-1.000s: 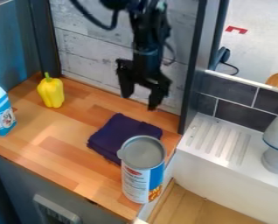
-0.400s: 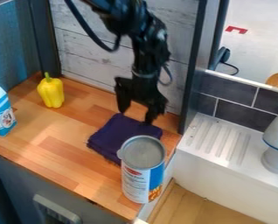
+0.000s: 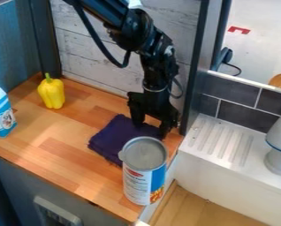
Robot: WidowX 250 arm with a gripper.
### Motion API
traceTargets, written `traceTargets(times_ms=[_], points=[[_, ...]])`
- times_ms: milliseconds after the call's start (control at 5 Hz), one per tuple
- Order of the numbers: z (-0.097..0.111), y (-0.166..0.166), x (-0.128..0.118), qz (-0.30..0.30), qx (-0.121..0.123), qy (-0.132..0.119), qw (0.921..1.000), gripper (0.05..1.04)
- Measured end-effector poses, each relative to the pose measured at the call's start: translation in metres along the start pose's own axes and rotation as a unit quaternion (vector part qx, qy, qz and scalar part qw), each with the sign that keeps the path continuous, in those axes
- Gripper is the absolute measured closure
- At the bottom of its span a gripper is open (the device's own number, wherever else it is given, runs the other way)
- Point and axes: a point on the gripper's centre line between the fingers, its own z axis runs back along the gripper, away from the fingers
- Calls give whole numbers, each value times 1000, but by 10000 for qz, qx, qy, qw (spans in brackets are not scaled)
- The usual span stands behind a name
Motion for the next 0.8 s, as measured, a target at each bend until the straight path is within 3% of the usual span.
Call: traceTargets(times_ms=[800], points=[[-19,19,-5,355,-280,152,9989,85]])
